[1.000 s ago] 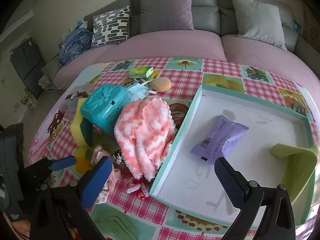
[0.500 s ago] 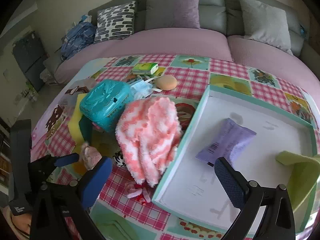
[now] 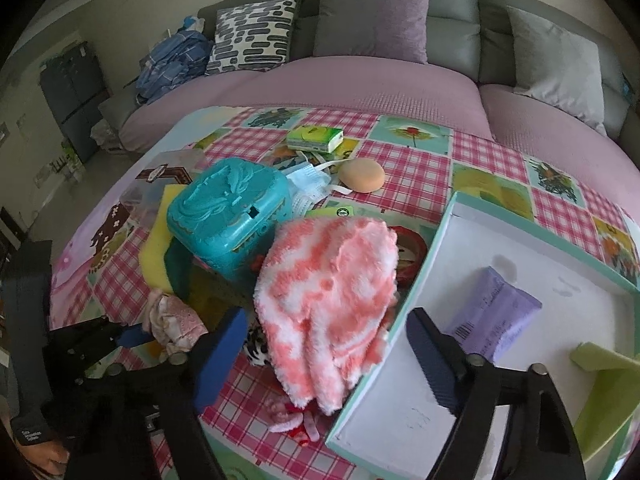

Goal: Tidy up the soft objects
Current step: 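Grasp the pale pink fabric with the left gripper while the right grasps the pink-white fuzzy cloth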

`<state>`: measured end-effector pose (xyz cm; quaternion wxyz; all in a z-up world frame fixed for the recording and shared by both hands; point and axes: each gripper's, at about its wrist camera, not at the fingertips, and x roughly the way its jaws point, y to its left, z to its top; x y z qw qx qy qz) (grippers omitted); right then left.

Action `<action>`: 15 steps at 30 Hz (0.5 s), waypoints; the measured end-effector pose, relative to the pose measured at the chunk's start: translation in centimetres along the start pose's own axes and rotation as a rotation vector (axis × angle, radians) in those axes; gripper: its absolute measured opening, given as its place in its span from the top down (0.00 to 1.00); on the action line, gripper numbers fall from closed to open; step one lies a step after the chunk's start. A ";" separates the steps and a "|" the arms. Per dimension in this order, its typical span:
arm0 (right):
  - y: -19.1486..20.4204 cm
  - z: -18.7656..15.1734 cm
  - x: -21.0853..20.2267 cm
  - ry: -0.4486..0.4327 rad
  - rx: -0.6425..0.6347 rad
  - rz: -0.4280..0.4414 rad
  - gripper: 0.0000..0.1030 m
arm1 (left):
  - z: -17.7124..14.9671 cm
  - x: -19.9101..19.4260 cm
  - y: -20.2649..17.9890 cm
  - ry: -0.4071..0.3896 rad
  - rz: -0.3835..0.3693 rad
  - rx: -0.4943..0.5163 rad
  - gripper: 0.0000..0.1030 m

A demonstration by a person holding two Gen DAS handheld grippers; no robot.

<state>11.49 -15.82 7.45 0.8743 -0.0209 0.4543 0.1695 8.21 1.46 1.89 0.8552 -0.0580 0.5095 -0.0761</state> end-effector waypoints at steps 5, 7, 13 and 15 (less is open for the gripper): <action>0.4 0.2 0.6 0.010 -0.018 0.003 0.44 | -0.2 -0.1 0.2 -0.002 0.003 0.006 0.46; 0.4 0.1 0.8 0.017 -0.012 0.007 0.59 | -0.2 0.0 0.1 -0.002 0.004 0.006 0.46; 0.1 0.0 0.9 0.014 0.005 0.028 0.76 | -0.1 0.1 0.1 -0.001 0.003 0.005 0.46; 0.0 -0.1 0.7 0.008 0.012 0.037 0.83 | -0.1 0.1 0.0 0.000 0.003 0.005 0.46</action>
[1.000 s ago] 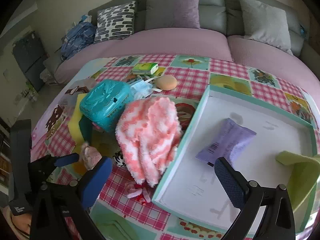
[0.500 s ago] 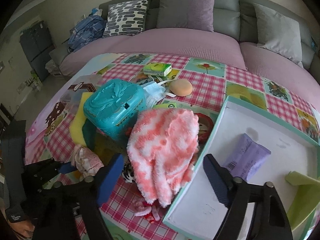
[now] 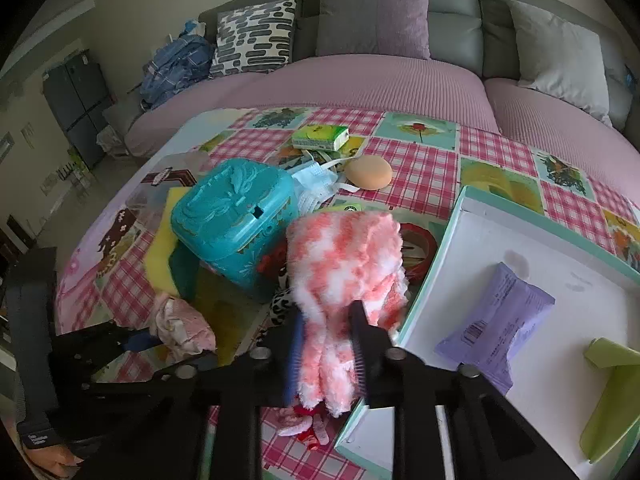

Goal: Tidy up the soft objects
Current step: 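Grasp the pale pink fabric with the left gripper while the right grasps the pink-white fuzzy cloth, then lift both held cloths and carry them over the white tray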

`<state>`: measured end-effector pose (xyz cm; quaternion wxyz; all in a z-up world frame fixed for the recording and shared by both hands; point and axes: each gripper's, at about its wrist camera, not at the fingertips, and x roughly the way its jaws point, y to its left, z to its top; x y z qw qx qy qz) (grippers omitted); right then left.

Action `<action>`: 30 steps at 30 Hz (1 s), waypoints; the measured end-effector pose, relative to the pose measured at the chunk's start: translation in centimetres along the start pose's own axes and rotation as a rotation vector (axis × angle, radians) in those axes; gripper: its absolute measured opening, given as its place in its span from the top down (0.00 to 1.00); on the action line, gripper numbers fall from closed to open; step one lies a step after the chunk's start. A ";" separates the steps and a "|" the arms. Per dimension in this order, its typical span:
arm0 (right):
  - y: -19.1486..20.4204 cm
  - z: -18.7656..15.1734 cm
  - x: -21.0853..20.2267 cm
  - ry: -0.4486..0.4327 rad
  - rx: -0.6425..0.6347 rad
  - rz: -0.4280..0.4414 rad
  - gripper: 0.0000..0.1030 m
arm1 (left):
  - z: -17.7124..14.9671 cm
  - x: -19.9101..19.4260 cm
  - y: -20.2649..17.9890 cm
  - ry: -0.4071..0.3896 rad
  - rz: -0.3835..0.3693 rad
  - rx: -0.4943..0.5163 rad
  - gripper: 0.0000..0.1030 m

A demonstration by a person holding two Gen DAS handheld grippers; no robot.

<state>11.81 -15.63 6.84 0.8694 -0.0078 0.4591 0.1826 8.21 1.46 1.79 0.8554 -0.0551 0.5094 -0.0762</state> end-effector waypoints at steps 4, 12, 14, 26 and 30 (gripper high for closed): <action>-0.2 -0.1 -0.4 -0.010 0.015 0.018 0.88 | 0.0 0.0 0.0 0.000 0.001 0.001 0.46; -1.3 -0.2 -1.8 -0.040 0.052 0.018 0.90 | 0.2 0.0 -0.3 0.003 0.014 0.008 0.55; -1.4 -0.2 -2.4 -0.052 0.056 0.016 0.90 | 0.2 0.0 -0.3 0.004 0.010 0.004 0.60; -2.1 -0.2 -6.8 -0.141 0.061 -0.006 0.90 | 0.0 -1.8 -0.6 -0.013 -0.013 0.008 0.81; -2.8 -0.3 -8.3 -0.171 0.074 -0.014 0.90 | -0.1 -3.2 -1.3 -0.029 -0.013 0.034 0.81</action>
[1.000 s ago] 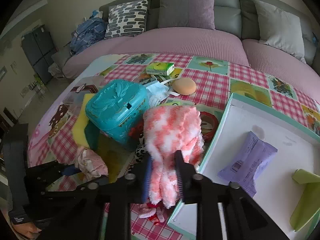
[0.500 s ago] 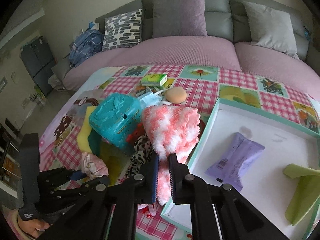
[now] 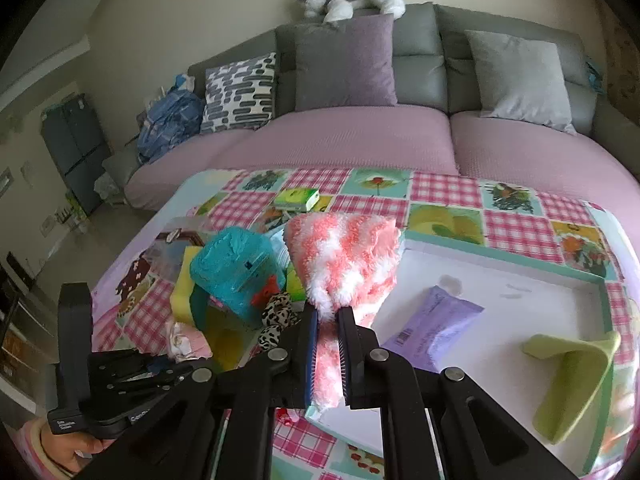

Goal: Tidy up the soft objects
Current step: 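Lift both held cloths and carry them over the white tray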

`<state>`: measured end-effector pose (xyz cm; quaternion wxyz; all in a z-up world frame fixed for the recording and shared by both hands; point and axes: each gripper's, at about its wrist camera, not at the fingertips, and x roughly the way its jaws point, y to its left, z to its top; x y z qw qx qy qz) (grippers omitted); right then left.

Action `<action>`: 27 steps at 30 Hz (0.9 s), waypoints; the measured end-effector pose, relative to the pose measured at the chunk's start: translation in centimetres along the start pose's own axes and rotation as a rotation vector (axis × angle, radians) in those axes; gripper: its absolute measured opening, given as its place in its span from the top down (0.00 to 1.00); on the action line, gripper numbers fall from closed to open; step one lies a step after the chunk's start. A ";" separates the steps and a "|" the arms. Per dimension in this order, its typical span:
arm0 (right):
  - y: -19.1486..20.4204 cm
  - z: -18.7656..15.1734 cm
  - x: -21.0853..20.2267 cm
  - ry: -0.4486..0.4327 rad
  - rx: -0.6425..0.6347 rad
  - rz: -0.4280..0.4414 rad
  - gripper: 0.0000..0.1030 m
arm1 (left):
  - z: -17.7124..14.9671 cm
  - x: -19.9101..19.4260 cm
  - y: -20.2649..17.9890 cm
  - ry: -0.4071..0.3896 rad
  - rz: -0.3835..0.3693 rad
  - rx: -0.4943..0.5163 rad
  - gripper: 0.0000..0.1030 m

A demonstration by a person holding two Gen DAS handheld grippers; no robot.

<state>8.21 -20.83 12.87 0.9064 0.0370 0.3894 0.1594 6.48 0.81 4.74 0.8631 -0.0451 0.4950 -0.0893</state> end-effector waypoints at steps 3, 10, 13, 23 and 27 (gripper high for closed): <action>-0.5 0.0 -1.0 -0.019 0.014 -0.006 0.90 | 0.3 -1.1 -0.8 -0.016 0.001 0.027 0.81; -2.7 0.0 -3.2 -0.066 0.068 -0.033 0.90 | 2.0 -3.7 -3.3 -0.088 -0.011 0.090 0.81; -4.0 0.0 -4.3 -0.091 0.088 -0.057 0.90 | 3.2 -4.3 -4.9 -0.121 -0.024 0.132 0.81; -9.6 0.4 -8.8 -0.184 0.158 -0.197 0.90 | 8.0 -5.5 -12.0 -0.242 -0.098 0.292 0.81; -12.0 0.1 -9.2 -0.189 0.208 -0.235 0.90 | 9.3 -4.2 -14.9 -0.255 -0.126 0.336 0.81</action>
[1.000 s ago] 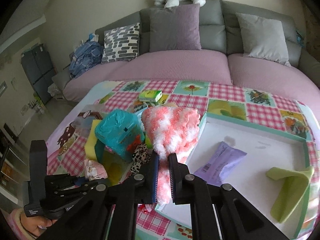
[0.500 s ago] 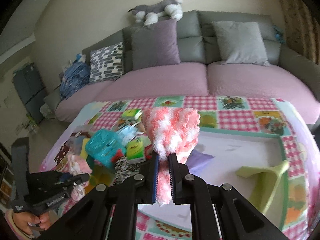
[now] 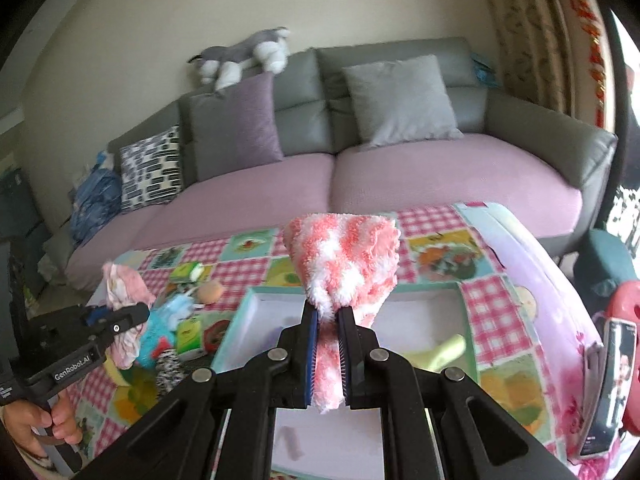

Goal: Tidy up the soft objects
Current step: 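Lift both held cloths and carry them over the white tray, then lower both cloths into the tray and open both grippers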

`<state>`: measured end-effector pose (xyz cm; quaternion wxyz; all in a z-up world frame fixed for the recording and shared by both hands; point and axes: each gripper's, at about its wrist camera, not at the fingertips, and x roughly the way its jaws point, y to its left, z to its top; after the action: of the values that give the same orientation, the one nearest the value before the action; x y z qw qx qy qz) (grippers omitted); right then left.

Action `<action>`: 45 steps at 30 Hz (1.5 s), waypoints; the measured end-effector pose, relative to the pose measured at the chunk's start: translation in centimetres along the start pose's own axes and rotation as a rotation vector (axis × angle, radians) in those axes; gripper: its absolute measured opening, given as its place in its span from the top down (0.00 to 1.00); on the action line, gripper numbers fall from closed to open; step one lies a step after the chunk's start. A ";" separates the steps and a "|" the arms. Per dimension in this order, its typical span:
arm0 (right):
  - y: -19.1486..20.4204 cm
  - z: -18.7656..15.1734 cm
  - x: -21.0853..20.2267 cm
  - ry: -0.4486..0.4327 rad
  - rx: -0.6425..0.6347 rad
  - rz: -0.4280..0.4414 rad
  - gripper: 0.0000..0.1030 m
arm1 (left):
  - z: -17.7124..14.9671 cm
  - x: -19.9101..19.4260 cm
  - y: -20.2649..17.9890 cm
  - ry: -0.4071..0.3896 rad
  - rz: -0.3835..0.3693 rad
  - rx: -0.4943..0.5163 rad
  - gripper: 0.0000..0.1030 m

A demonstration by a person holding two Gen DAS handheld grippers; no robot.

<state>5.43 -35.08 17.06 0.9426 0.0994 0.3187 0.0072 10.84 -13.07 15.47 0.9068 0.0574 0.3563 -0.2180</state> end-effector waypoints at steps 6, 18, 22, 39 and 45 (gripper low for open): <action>-2.1 -0.3 2.1 0.049 0.066 -0.066 0.90 | 1.7 4.7 -2.9 0.023 -0.031 0.019 0.81; -3.4 -1.8 6.9 0.169 0.120 -0.105 0.90 | 0.7 12.6 -4.1 0.167 -0.053 -0.014 0.81; -3.8 -3.1 8.9 0.227 0.125 -0.118 0.90 | 0.5 14.1 -3.5 0.176 -0.032 -0.032 0.81; -3.3 -4.9 11.9 0.312 0.068 -0.180 0.87 | -0.4 16.2 -3.1 0.211 -0.034 -0.128 0.69; -2.3 -4.2 10.8 0.304 0.042 -0.193 0.82 | 0.2 14.6 -2.7 0.184 -0.019 -0.142 0.48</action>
<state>11.43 -35.69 6.89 0.8777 0.0860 0.4654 -0.0751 19.27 -20.72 5.94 0.8698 0.0096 0.4533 -0.1947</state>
